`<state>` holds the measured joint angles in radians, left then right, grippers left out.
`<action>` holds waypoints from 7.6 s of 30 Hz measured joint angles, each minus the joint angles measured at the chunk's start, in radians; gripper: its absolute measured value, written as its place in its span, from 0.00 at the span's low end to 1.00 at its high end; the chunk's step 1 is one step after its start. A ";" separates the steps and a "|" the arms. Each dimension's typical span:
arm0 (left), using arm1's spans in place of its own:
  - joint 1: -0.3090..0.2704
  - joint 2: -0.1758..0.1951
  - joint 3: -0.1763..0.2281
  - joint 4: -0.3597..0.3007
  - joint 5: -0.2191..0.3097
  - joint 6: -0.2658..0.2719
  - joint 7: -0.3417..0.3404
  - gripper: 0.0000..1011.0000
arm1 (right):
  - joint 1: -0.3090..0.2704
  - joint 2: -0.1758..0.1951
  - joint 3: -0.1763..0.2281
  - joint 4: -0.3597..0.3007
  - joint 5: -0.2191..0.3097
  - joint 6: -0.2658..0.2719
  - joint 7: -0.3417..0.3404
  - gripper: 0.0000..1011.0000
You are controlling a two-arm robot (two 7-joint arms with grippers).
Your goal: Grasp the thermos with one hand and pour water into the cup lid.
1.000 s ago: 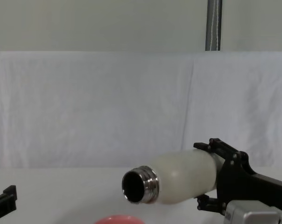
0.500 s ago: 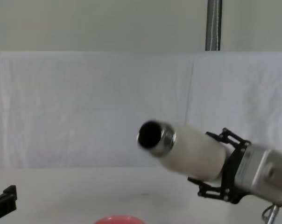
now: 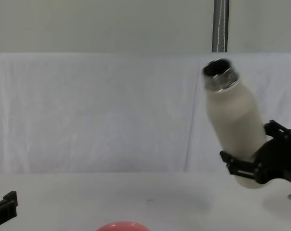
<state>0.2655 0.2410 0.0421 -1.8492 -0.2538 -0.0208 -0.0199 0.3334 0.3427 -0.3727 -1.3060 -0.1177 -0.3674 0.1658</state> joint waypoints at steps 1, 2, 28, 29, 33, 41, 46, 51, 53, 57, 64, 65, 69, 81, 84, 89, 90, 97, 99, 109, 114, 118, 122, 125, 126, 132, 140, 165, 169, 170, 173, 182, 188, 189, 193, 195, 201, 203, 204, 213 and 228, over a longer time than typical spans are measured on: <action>0.000 0.000 0.000 0.000 0.000 0.000 0.000 0.99 | 0.000 0.000 0.000 0.000 0.000 0.000 0.000 0.94; 0.000 0.000 0.000 0.000 0.000 0.000 0.000 0.99 | -0.003 -0.003 0.010 -0.002 0.022 0.010 0.010 0.94; 0.000 0.000 0.000 0.000 0.000 0.000 0.000 0.99 | -0.086 -0.110 0.246 -0.038 0.432 0.303 0.124 0.94; 0.000 0.000 0.000 0.000 0.000 0.000 0.000 0.99 | -0.087 -0.112 0.249 -0.037 0.438 0.309 0.122 0.94; 0.000 0.000 0.000 0.000 0.000 0.000 0.000 0.99 | -0.088 -0.116 0.261 -0.030 0.462 0.338 0.112 0.94; 0.000 0.000 0.000 0.000 0.000 0.000 0.000 0.99 | -0.076 -0.124 0.277 -0.004 0.509 0.399 0.095 0.94; 0.000 0.000 0.000 0.000 0.000 0.000 0.000 0.99 | -0.066 -0.123 0.275 0.012 0.515 0.404 0.089 0.94; 0.000 0.000 0.000 0.000 0.000 0.000 0.000 0.99 | -0.053 -0.121 0.266 0.028 0.516 0.402 0.089 0.94; 0.000 0.000 0.000 0.000 0.000 0.000 0.000 0.99 | -0.047 -0.120 0.262 0.034 0.515 0.397 0.089 0.94; 0.000 0.000 0.000 0.000 0.000 0.000 0.000 0.99 | -0.035 -0.120 0.252 0.050 0.508 0.381 0.092 0.94; 0.000 0.000 0.000 0.000 0.000 0.000 0.000 0.99 | -0.004 -0.126 0.232 0.094 0.489 0.353 0.102 0.94; 0.000 0.000 0.000 0.000 0.000 0.000 0.000 0.99 | 0.000 -0.127 0.229 0.100 0.487 0.350 0.104 0.94; 0.000 0.000 0.000 0.000 0.000 0.000 0.000 0.99 | 0.022 -0.133 0.217 0.130 0.477 0.333 0.114 0.94; 0.000 0.000 0.000 0.000 0.000 0.000 0.000 0.99 | 0.054 -0.150 0.190 0.172 0.460 0.303 0.137 0.94; 0.000 0.000 0.000 0.000 0.000 0.000 0.000 0.99 | 0.054 -0.152 0.181 0.172 0.456 0.302 0.145 0.94; 0.000 0.000 0.000 0.000 0.000 0.000 0.000 0.99 | 0.048 -0.153 0.173 0.168 0.454 0.302 0.151 0.94; 0.000 0.000 0.000 0.000 0.000 0.000 0.000 0.99 | 0.048 -0.153 0.173 0.168 0.454 0.302 0.151 0.94; 0.000 0.000 0.000 0.000 0.000 0.000 0.000 0.99 | 0.036 -0.155 0.157 0.162 0.450 0.305 0.159 0.94; 0.000 0.000 0.000 0.000 0.000 0.000 0.000 0.99 | 0.035 -0.156 0.154 0.162 0.449 0.305 0.159 0.94; 0.000 0.000 0.000 0.000 0.000 0.000 0.000 0.99 | 0.031 -0.157 0.148 0.161 0.445 0.302 0.159 0.94; 0.000 0.000 0.000 0.000 0.000 0.000 0.000 0.99 | 0.031 -0.156 0.148 0.160 0.444 0.302 0.158 0.94; 0.000 0.000 0.000 0.000 0.000 0.000 0.000 0.99 | 0.031 -0.156 0.148 0.160 0.444 0.302 0.157 0.94; 0.000 0.000 0.000 0.000 0.000 0.000 0.000 0.99 | 0.031 -0.156 0.148 0.160 0.444 0.302 0.157 0.94; 0.000 0.000 0.000 0.000 0.000 0.000 0.000 0.99 | 0.031 -0.156 0.149 0.160 0.444 0.302 0.156 0.94; 0.000 0.000 0.000 0.000 0.000 0.000 0.000 0.99 | 0.031 -0.156 0.149 0.160 0.444 0.302 0.156 0.94; 0.000 0.000 0.000 0.000 0.000 0.000 0.000 0.99 | 0.031 -0.156 0.149 0.160 0.445 0.303 0.155 0.99; 0.000 0.000 0.000 0.000 0.000 0.000 0.000 0.99 | 0.031 -0.155 0.149 0.160 0.445 0.304 0.155 0.99; 0.000 0.000 0.000 0.000 0.000 0.000 0.000 0.99 | 0.019 -0.148 0.148 0.147 0.442 0.297 0.155 0.99; 0.000 0.000 0.000 0.000 0.000 0.000 0.000 0.99 | 0.014 -0.145 0.149 0.143 0.439 0.297 0.155 0.99; 0.000 0.000 0.000 0.000 0.000 0.000 0.000 0.99 | 0.012 -0.143 0.149 0.142 0.438 0.297 0.155 0.99; 0.000 0.000 0.000 0.000 0.000 0.000 0.000 0.99 | 0.009 -0.141 0.149 0.139 0.437 0.297 0.155 0.99; 0.000 0.000 0.000 0.000 0.000 0.000 0.000 0.99 | -0.012 -0.128 0.153 0.117 0.437 0.305 0.155 0.99; 0.000 0.000 0.000 0.000 0.000 0.000 0.000 0.99 | -0.030 -0.122 0.155 0.101 0.437 0.311 0.154 0.99; 0.000 0.000 0.000 0.000 0.000 0.000 0.000 0.99 | -0.032 -0.121 0.155 0.098 0.437 0.311 0.154 0.99; 0.000 0.000 0.000 0.000 0.000 0.000 0.000 0.99 | -0.042 -0.118 0.155 0.088 0.436 0.312 0.152 0.99; 0.000 0.000 0.000 0.000 0.000 0.000 0.000 0.99 | -0.050 -0.115 0.156 0.079 0.435 0.312 0.151 0.99; 0.000 0.000 0.000 0.000 0.000 0.000 0.000 0.99 | -0.074 -0.105 0.162 0.047 0.432 0.313 0.143 0.99; 0.000 0.000 0.000 0.000 0.000 0.000 0.000 0.99 | -0.080 -0.102 0.164 0.038 0.431 0.314 0.141 0.99; 0.000 0.000 0.000 0.000 0.000 0.000 0.000 0.99 | -0.087 -0.099 0.166 0.030 0.431 0.315 0.138 0.99; 0.000 0.000 0.000 0.000 0.000 0.000 0.000 0.99 | -0.163 -0.075 0.204 -0.070 0.434 0.327 0.111 0.99; 0.000 0.000 0.000 0.000 0.000 0.000 0.000 0.99 | -0.289 -0.055 0.243 -0.216 0.459 0.329 0.100 0.99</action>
<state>0.2655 0.2410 0.0421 -1.8492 -0.2538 -0.0208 -0.0199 0.0447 0.2881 -0.1300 -1.5222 0.3409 -0.0381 0.2659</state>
